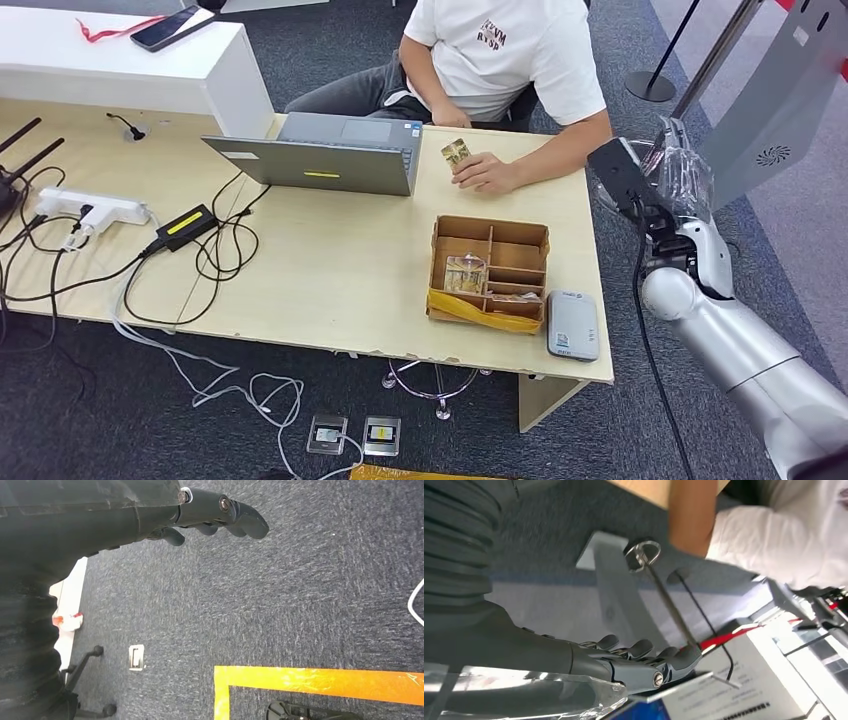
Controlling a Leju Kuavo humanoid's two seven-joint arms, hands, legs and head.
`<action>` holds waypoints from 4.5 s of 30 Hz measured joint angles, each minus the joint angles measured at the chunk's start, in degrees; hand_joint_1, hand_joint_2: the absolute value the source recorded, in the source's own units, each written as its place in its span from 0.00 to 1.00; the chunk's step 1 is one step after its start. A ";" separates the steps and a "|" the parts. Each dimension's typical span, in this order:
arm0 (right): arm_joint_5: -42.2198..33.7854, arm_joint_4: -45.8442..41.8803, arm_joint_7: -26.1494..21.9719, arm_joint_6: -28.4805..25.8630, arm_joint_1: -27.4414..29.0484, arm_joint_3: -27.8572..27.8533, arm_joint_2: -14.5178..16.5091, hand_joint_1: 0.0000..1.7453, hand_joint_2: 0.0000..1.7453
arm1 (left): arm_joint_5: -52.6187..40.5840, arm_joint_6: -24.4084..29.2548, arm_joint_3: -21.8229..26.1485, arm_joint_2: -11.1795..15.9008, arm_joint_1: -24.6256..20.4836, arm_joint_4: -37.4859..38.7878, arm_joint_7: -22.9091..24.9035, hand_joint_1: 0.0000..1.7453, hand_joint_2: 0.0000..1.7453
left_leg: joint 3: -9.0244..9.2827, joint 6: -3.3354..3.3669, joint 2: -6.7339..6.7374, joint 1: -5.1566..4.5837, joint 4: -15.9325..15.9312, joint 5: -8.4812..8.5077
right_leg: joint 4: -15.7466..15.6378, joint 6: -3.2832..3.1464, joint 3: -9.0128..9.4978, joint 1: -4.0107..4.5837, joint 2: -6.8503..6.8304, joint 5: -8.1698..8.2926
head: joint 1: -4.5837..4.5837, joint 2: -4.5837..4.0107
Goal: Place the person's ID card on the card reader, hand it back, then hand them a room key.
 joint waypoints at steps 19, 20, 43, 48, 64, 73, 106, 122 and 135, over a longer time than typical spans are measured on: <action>-15.23 -37.15 -17.56 19.87 27.74 -11.76 -2.97 0.00 1.00 | 5.49 0.19 -1.46 0.15 0.99 0.03 -2.58 0.00 1.00 | 0.05 -0.11 0.08 0.12 -0.01 -0.09 | -0.08 -0.03 0.04 0.12 0.03 -0.02 | 0.00 0.00; -14.38 -37.72 -17.06 20.34 28.14 -11.78 -2.98 0.00 1.00 | 5.57 0.22 -1.54 0.18 0.98 0.03 -2.59 0.00 1.00 | 0.05 -0.11 0.09 0.12 -0.01 -0.09 | -0.08 -0.03 0.04 0.12 0.03 -0.02 | 0.01 0.00; 34.23 -26.59 4.77 22.29 28.14 -0.75 2.01 0.00 1.00 | 9.02 0.97 -5.30 0.36 0.65 -0.02 -1.71 0.00 1.00 | -0.04 -0.11 0.04 0.12 -0.02 -0.09 | -0.06 -0.03 0.04 0.12 0.01 -0.03 | 0.02 0.00; 35.19 -23.54 5.58 21.01 27.23 0.18 2.97 0.00 1.00 | 9.56 1.03 -5.90 0.37 0.61 -0.02 -1.34 0.00 1.00 | -0.03 -0.12 0.06 0.12 -0.02 -0.09 | -0.06 -0.03 0.03 0.12 0.02 -0.03 | 0.01 0.00; 35.38 -16.06 5.12 16.50 24.27 2.15 6.21 0.00 1.00 | 11.33 1.40 -7.19 0.38 0.61 -0.02 -1.19 0.00 1.00 | -0.02 -0.12 0.06 0.13 -0.02 -0.08 | -0.05 -0.03 0.03 0.12 0.02 -0.03 | 0.01 0.00; 35.71 -13.05 5.13 13.16 23.22 2.50 6.76 0.00 1.00 | 12.25 1.77 -8.41 0.39 0.60 -0.03 -1.19 0.00 1.00 | -0.01 -0.12 0.06 0.13 -0.02 -0.08 | -0.05 -0.03 0.03 0.12 0.02 -0.03 | 0.01 0.00; 34.84 -7.96 3.95 12.23 22.97 2.18 6.94 1.00 1.00 | 14.60 2.56 -10.26 0.77 0.60 -1.42 -1.19 0.00 1.00 | -0.02 -0.12 0.06 0.13 -0.02 -0.09 | -0.05 -0.03 0.02 0.12 0.03 -0.03 | 0.01 0.00; 34.32 -5.74 2.87 11.88 21.89 2.05 8.47 1.00 1.00 | 15.13 2.79 -11.43 0.91 0.59 -1.81 -1.54 0.00 1.00 | -0.01 -0.12 0.06 0.13 -0.02 -0.08 | -0.05 -0.03 0.03 0.12 0.03 -0.03 | 0.02 0.00; 33.37 -2.74 1.15 10.73 20.52 2.11 10.61 1.00 1.00 | 16.87 2.93 -11.73 0.91 0.57 -1.81 -2.34 0.00 1.00 | -0.01 -0.12 0.07 0.13 -0.02 -0.08 | -0.05 -0.03 0.02 0.12 0.03 -0.03 | 0.02 0.00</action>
